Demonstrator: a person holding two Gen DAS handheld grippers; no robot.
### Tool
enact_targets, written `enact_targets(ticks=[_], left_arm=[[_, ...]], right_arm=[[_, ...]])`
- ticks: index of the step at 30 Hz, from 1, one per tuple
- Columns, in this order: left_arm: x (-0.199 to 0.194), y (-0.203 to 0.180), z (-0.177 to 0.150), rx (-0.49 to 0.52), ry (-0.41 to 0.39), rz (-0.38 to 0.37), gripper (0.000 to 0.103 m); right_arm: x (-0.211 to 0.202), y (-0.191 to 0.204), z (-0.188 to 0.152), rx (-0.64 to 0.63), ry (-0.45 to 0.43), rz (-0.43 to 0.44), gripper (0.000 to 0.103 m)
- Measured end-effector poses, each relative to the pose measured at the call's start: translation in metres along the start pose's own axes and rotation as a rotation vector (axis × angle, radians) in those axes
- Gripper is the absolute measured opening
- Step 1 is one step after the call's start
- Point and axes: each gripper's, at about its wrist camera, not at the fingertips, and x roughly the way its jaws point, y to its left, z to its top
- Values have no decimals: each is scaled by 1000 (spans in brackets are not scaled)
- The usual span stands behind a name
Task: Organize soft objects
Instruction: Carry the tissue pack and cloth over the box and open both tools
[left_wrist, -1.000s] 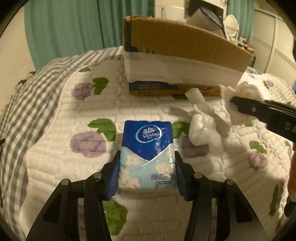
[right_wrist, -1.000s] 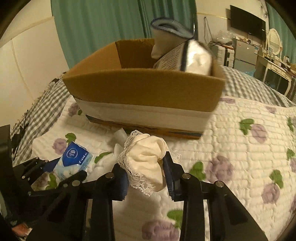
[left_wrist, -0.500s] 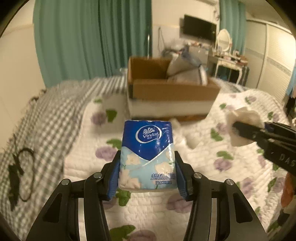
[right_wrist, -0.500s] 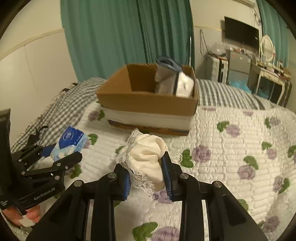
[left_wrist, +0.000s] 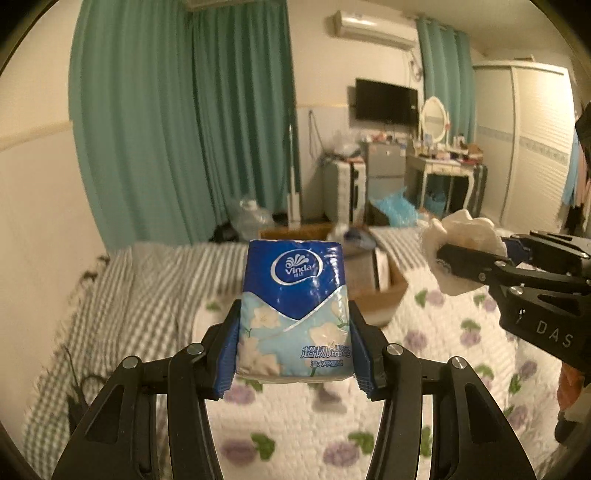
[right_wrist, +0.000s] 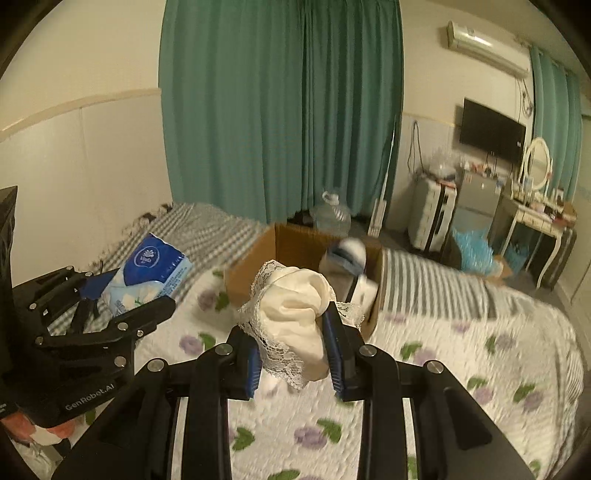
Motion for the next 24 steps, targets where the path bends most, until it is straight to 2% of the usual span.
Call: enact_targets(ticks=[5, 12, 15, 20, 24], left_arm=[[28, 2, 30, -3, -12, 0, 50], [101, 10, 52, 16, 18, 56, 50], [137, 17, 49, 16, 48, 91, 50], [185, 28, 35, -14, 106, 76, 50], [204, 26, 26, -10, 130, 65, 51]], right_arm=[[9, -3, 41, -16, -32, -14, 29], [69, -15, 89, -17, -30, -12, 29], [106, -24, 103, 23, -23, 19, 29], [178, -32, 108, 73, 37, 85, 29], [226, -38, 103, 74, 96, 83, 29]])
